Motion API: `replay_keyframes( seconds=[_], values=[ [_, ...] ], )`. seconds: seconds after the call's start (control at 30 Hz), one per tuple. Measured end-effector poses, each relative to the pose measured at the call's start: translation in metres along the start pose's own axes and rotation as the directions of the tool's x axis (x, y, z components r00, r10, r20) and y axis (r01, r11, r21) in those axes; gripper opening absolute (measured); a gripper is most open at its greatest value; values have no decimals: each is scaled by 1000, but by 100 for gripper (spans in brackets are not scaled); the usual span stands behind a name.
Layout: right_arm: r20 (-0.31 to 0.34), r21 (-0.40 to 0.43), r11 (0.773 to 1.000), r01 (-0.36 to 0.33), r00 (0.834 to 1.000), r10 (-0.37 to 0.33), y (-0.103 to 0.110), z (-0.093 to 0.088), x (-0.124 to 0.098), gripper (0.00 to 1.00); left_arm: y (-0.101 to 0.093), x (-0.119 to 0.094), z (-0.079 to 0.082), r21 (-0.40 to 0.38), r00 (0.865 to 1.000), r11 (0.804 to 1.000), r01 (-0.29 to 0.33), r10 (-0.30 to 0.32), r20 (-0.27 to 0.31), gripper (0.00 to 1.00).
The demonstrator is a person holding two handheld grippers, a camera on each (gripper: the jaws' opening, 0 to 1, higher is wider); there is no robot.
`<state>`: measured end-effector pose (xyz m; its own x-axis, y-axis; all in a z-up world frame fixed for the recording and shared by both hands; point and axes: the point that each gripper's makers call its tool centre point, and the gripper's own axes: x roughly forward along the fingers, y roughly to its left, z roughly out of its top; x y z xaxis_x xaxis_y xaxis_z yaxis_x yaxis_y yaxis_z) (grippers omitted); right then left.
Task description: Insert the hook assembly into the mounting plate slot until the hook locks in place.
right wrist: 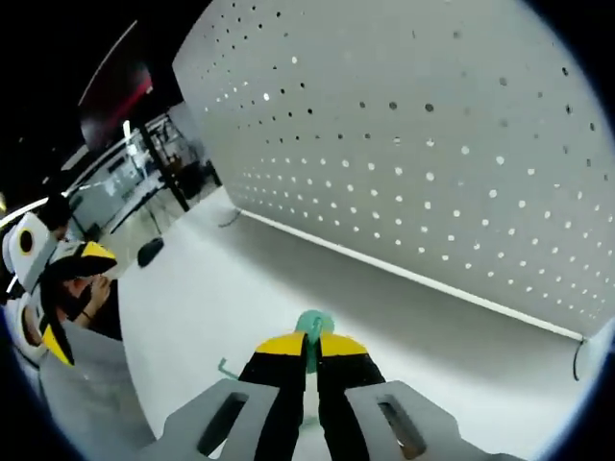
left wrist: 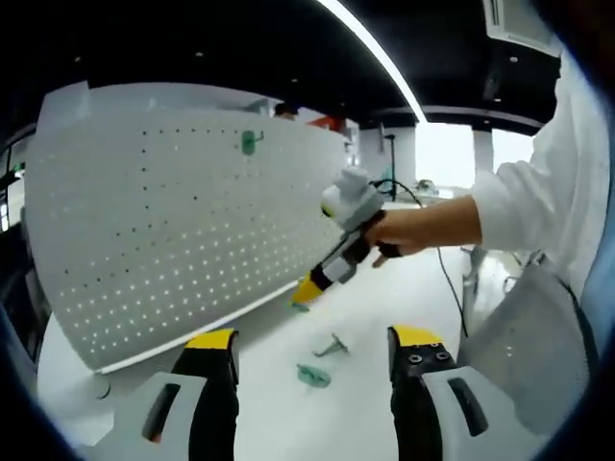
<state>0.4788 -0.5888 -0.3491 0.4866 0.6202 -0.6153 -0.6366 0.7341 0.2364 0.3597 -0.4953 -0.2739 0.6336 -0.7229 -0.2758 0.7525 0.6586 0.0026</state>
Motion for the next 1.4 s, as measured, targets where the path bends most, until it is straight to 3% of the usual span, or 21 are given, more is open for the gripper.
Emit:
replay_keyframes(
  seconds=[0.27,0.5,0.83,1.0,1.23,1.33,1.4],
  values=[
    [92,-36,999,10,996,-6,14,22,-20,1,-8,3,2,14,1000,999,31,-31,5,64],
    [201,-52,998,40,979,-29,25,42,-44,1,-8,2,7,14,999,999,33,-34,23,65],
    [295,-81,994,79,954,-52,39,63,-75,1,-11,2,9,5,998,999,47,-47,34,65],
    [393,-91,984,153,913,-106,35,82,-102,1,-13,2,10,8,998,999,53,-53,37,65],
    [481,-105,968,229,863,-152,28,100,-130,1,-13,1,10,10,998,999,48,-48,35,65],
    [548,-117,947,298,815,-188,22,114,-148,1,-12,1,9,8,998,999,48,-49,33,64],
    [574,-116,938,326,793,-204,18,120,-156,1,-13,1,8,7,998,999,49,-49,28,64]
  ],
)
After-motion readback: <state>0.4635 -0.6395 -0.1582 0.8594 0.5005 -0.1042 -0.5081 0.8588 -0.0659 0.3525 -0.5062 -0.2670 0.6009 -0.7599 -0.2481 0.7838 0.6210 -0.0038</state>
